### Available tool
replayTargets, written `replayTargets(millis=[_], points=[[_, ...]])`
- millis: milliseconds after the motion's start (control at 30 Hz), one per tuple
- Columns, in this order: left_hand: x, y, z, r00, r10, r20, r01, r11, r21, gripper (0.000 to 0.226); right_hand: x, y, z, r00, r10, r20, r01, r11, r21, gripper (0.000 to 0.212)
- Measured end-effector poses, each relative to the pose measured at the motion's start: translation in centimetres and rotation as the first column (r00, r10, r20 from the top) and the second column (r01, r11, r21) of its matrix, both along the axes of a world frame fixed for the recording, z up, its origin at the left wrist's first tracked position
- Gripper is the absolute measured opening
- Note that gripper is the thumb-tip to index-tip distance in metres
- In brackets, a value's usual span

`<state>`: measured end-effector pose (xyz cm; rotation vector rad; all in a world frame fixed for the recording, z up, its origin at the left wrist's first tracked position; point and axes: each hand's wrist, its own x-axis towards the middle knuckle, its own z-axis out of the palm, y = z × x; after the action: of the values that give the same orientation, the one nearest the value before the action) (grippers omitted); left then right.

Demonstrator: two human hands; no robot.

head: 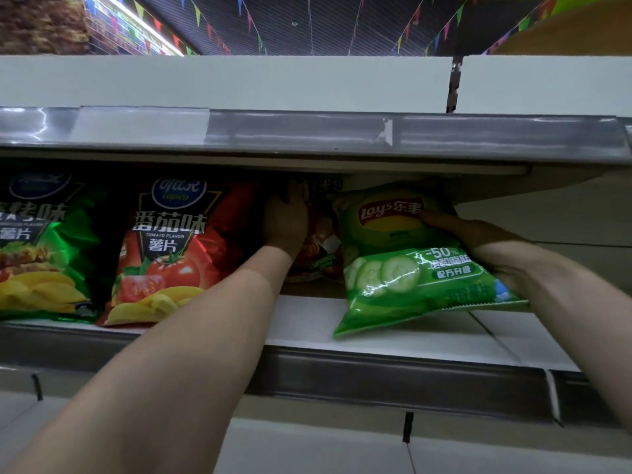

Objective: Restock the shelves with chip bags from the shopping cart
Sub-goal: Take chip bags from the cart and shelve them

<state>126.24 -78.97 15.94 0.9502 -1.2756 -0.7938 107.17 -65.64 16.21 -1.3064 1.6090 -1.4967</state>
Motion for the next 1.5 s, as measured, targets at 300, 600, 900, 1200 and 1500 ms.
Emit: replayTargets(millis=[300,600,900,1200,1500], points=[[2.6,3.2,1.2,0.990,-0.062,0.124,0.045,0.990,0.130,0.051,6.2,-3.6,-1.0,0.972,0.102,0.211,-0.082,0.991,-0.104,0.037],[2.2,3.0,-2.6,0.961,0.097,0.260,-0.102,0.995,0.005,0.057,8.9,-6.6,-2.8,0.985,0.010,0.170,0.003,0.997,-0.078,0.061],[1.8,2.1,-2.7,0.953,0.208,0.219,-0.201,0.978,-0.052,0.051,8.7,-6.1,-3.8,0.999,0.032,0.002,-0.032,0.997,-0.073,0.067],[2.1,2.7,-3.8,0.910,0.225,0.350,-0.199,0.974,-0.108,0.059,8.9,-7.4,-4.7,0.987,-0.014,-0.161,-0.013,0.986,-0.165,0.071],[2.2,2.5,-3.6,0.933,0.116,0.341,-0.120,0.993,-0.010,0.073,9.2,-6.1,-3.9,0.996,-0.011,-0.083,0.009,1.000,-0.025,0.073]])
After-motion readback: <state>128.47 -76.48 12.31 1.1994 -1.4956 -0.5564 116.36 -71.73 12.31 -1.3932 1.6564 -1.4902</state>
